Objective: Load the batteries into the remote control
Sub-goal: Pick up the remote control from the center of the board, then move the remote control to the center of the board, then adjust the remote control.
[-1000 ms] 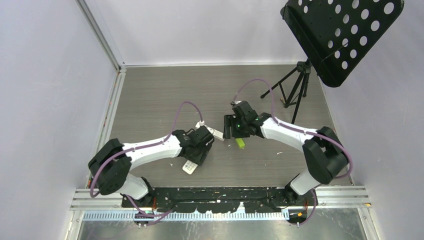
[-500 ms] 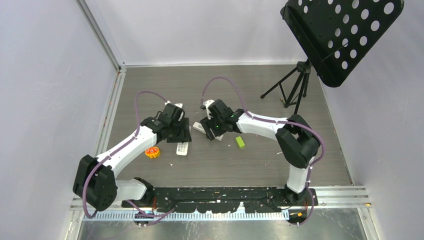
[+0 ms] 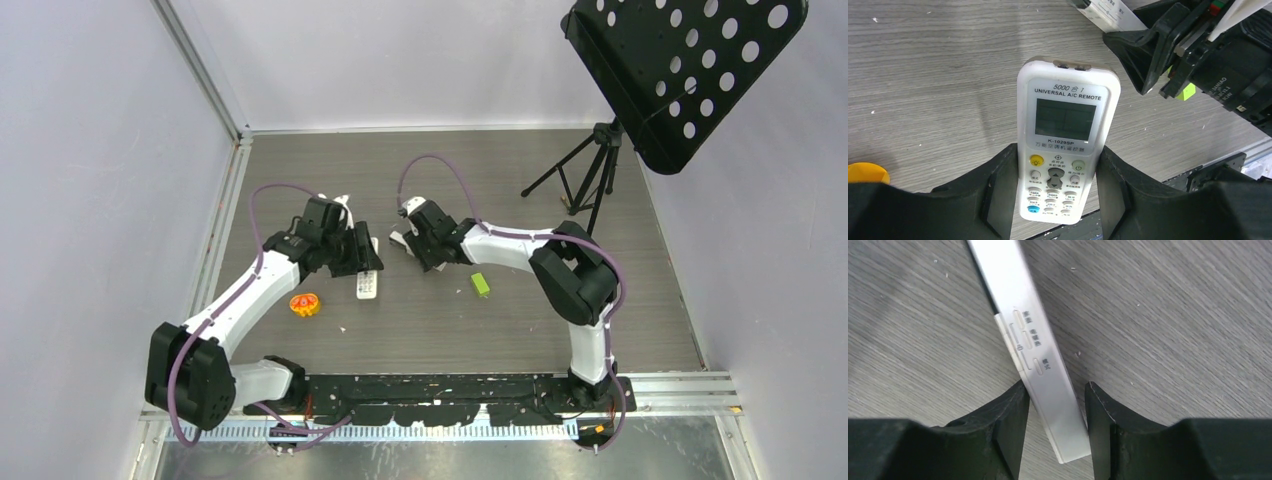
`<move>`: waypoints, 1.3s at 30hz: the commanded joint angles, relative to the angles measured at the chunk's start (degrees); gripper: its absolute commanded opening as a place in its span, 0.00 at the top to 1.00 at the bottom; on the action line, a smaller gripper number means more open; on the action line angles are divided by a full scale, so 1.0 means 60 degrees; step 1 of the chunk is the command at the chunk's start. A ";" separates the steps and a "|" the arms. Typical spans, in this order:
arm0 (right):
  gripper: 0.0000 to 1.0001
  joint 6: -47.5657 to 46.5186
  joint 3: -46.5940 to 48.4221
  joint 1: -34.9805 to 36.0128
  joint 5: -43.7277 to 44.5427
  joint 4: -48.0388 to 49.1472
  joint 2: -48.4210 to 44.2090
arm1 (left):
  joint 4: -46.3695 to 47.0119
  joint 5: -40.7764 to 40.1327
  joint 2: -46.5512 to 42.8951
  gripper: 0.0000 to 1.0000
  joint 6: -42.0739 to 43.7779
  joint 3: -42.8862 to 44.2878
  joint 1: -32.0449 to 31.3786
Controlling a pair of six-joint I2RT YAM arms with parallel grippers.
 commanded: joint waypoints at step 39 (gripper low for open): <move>0.11 0.6276 -0.3462 -0.1251 -0.4343 0.3443 -0.7642 | 0.6173 0.4587 0.0191 0.73 -0.3156 0.1573 0.0469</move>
